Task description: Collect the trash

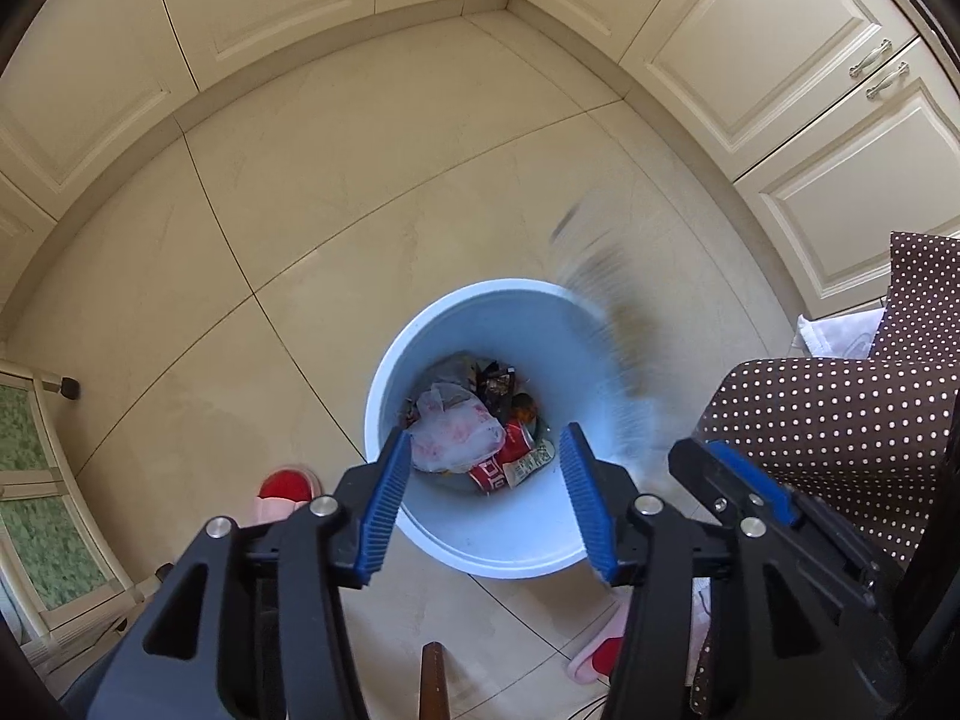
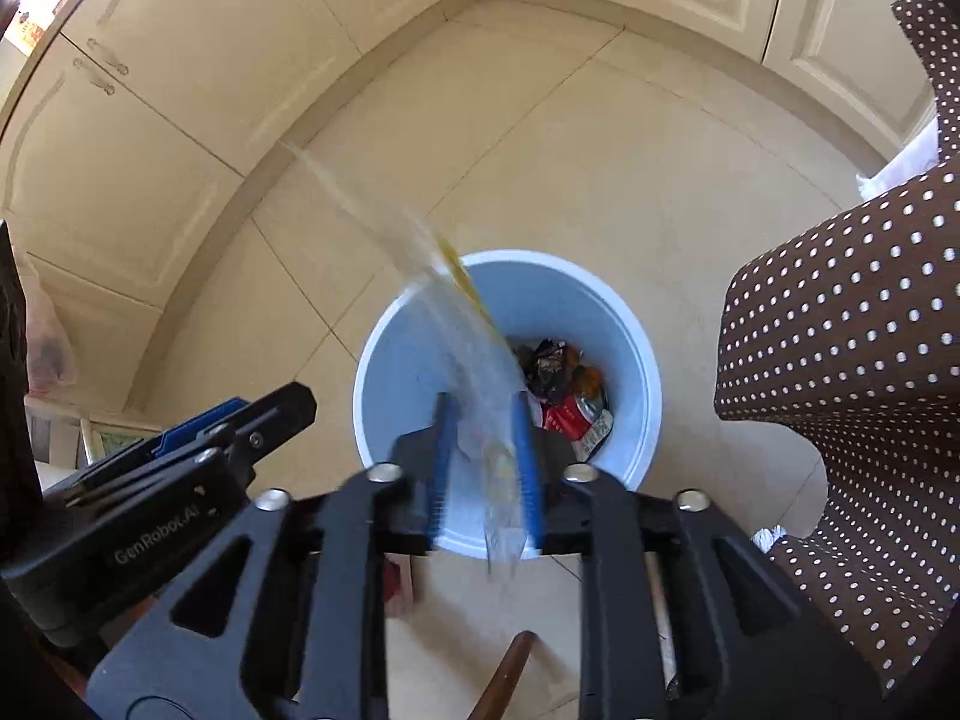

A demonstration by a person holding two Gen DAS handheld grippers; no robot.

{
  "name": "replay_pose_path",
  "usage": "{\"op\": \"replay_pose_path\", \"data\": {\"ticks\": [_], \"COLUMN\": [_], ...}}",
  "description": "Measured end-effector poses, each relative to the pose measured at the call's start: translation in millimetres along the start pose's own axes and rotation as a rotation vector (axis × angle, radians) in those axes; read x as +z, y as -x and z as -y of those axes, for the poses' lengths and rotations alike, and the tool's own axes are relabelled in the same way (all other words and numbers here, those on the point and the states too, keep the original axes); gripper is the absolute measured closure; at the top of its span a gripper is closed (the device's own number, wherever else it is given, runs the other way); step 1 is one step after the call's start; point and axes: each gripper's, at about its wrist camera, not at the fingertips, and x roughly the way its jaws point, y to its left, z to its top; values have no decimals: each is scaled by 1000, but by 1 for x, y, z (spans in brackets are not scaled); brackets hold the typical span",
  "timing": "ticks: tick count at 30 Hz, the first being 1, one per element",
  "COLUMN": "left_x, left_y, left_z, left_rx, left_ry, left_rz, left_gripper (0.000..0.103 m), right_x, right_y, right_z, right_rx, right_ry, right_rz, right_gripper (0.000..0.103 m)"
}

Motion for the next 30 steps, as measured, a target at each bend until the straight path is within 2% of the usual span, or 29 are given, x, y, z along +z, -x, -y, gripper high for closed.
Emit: {"op": "replay_pose_path", "data": {"ticks": [3,7,10,14,16,23,28,30], "left_x": [-2,-7,-14,-30,-38,-93,-130,-144], "left_y": [11,33,58,107,131,222,283,304], "left_z": [-1,3,7,16,22,51,79,91], "left_rx": [-2,24,35,43,23,3,-13,-31], "left_ry": [5,-4,-21,-50,-68,-157,-219,-245], "left_rz": [20,76,140,259,311,553,716,766], "left_gripper": [51,51,51,50,50,50,38,38], "right_x": [-2,-7,-16,-31,-41,-88,-132,-153], "right_y": [9,28,56,108,137,242,314,340], "right_z": [1,-3,-9,-24,-29,-32,-26,-20], "right_rx": [-17,-55,-102,-141,-155,-217,-264,-294], "right_ry": [12,42,83,141,164,190,156,126], "right_rz": [29,79,141,258,325,571,743,808], "right_gripper": [62,62,61,59,58,54,51,44]}}
